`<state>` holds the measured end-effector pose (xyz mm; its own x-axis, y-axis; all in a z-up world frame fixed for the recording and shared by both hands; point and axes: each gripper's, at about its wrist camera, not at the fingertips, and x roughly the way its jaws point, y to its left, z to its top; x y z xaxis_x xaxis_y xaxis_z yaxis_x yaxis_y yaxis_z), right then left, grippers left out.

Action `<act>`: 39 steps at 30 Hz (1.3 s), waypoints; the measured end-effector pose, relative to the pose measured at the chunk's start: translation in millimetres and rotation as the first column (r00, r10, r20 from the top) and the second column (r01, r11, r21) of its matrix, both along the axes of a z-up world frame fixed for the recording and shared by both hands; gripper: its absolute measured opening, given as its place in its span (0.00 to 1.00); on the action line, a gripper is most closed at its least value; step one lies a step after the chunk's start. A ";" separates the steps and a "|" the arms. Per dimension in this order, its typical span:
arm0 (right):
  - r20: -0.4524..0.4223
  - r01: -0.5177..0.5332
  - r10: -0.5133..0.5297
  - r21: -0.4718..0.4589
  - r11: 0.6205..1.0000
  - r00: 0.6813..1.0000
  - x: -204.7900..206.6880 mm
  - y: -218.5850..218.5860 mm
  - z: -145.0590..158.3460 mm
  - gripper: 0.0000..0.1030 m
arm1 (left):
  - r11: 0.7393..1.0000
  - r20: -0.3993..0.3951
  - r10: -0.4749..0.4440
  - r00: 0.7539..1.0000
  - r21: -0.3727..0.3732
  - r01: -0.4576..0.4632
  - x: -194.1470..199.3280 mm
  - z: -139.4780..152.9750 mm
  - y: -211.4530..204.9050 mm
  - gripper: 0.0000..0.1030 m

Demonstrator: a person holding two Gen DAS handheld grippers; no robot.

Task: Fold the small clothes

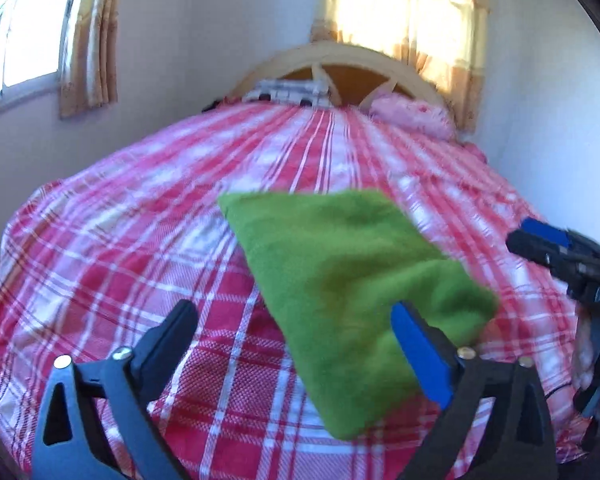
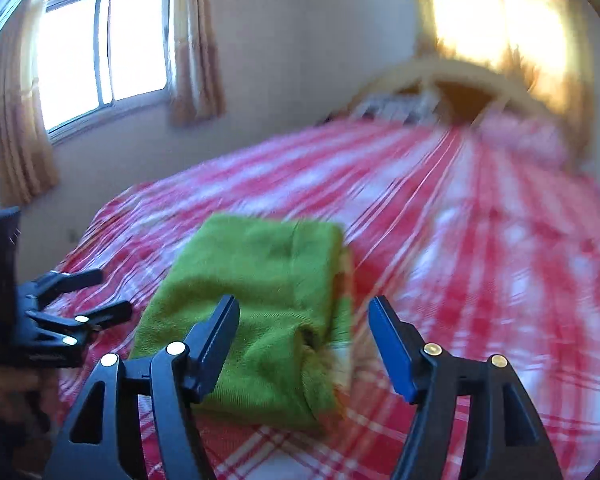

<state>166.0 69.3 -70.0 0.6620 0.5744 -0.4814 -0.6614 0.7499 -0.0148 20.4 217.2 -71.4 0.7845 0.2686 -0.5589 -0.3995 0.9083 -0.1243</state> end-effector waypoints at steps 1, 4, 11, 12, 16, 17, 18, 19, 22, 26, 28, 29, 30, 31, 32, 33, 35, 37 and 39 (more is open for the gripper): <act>0.027 0.011 -0.011 0.021 1.000 1.000 -13.8 -6.5 4.7 0.67 | 1.000 0.017 -0.008 1.000 0.001 0.008 -2.4 4.4 -1.9 0.99; 0.067 0.011 -0.013 0.034 0.999 0.998 -32.4 -15.1 14.9 0.69 | 0.999 0.048 -0.033 0.998 0.006 0.032 -5.1 16.7 -9.3 0.99; 0.137 0.039 -0.045 0.049 0.998 0.990 -58.3 -29.7 34.8 0.70 | 0.998 0.084 -0.067 0.994 0.009 0.066 -10.3 30.3 -22.3 0.99; 0.141 0.041 -0.048 0.053 0.998 0.989 -58.9 -30.8 36.8 0.70 | 0.998 0.086 -0.068 0.994 0.011 0.068 -11.1 31.1 -23.4 0.99; 0.146 0.040 -0.048 0.058 0.998 0.988 -62.7 -31.5 38.5 0.71 | 0.998 0.095 -0.068 0.993 0.012 0.067 -12.6 34.0 -26.0 0.99; 0.147 0.040 -0.048 0.059 0.997 0.988 -63.7 -31.8 38.5 0.71 | 0.998 0.097 -0.068 0.993 0.012 0.067 -13.0 34.3 -26.0 0.99; 0.147 0.039 -0.047 0.058 0.998 0.988 -64.0 -31.3 38.6 0.71 | 0.998 0.097 -0.066 0.993 0.013 0.065 -13.2 34.4 -25.9 0.99; 0.147 0.040 -0.048 0.058 0.998 0.988 -64.4 -31.4 38.3 0.71 | 0.998 0.097 -0.064 0.993 0.014 0.063 -13.3 34.6 -25.8 0.99; 0.149 0.039 -0.046 0.048 0.998 0.988 -65.9 -29.7 37.1 0.71 | 0.998 0.097 -0.060 0.993 0.014 0.059 -13.8 35.4 -26.0 0.99; 0.151 0.039 -0.045 0.047 0.998 0.988 -67.1 -29.5 37.1 0.71 | 0.998 0.098 -0.060 0.993 0.015 0.059 -14.0 36.0 -26.0 0.99; 0.154 0.040 -0.047 0.051 0.998 0.987 -68.4 -30.0 37.5 0.71 | 0.998 0.100 -0.060 0.993 0.017 0.059 -14.3 36.0 -26.0 0.99; 0.157 0.040 -0.048 0.053 0.998 0.986 -69.4 -30.3 38.2 0.71 | 0.998 0.100 -0.060 0.993 0.018 0.059 -14.1 36.0 -25.7 0.99; 0.159 0.041 -0.049 0.055 0.998 0.986 -70.3 -30.4 38.5 0.71 | 0.998 0.100 -0.059 0.993 0.017 0.058 -14.4 35.9 -26.1 0.99; 0.163 0.041 -0.050 0.059 0.997 0.985 -71.5 -30.8 39.2 0.71 | 0.998 0.099 -0.060 0.993 0.016 0.058 -14.3 35.9 -26.0 0.99; 0.163 0.040 -0.050 0.061 0.997 0.985 -71.9 -31.0 39.6 0.71 | 0.998 0.099 -0.059 0.993 0.016 0.058 -14.3 36.0 -26.0 0.99; 0.164 0.041 -0.051 0.061 0.997 0.985 -72.3 -31.0 39.8 0.71 | 0.998 0.098 -0.060 0.993 0.016 0.059 -14.2 36.0 -26.0 0.99; 0.164 0.042 -0.051 0.060 0.997 0.985 -72.9 -30.7 39.5 0.71 | 0.998 0.096 -0.060 0.994 0.017 0.059 -14.1 35.9 -26.5 0.99; 0.161 0.039 -0.048 0.059 0.997 0.986 -73.4 -30.8 38.3 0.71 | 0.998 0.095 -0.062 0.994 0.018 0.060 -13.9 35.9 -26.9 0.99; 0.157 0.039 -0.047 0.056 0.998 0.986 -73.0 -30.5 37.3 0.71 | 0.998 0.094 -0.064 0.994 0.020 0.062 -13.7 35.9 -27.7 0.99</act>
<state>93.0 38.8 -32.7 0.7522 0.5656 -0.3380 -0.6209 0.7801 -0.0764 6.7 189.5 -35.5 0.8491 0.2263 -0.4772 -0.3289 0.9335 -0.1426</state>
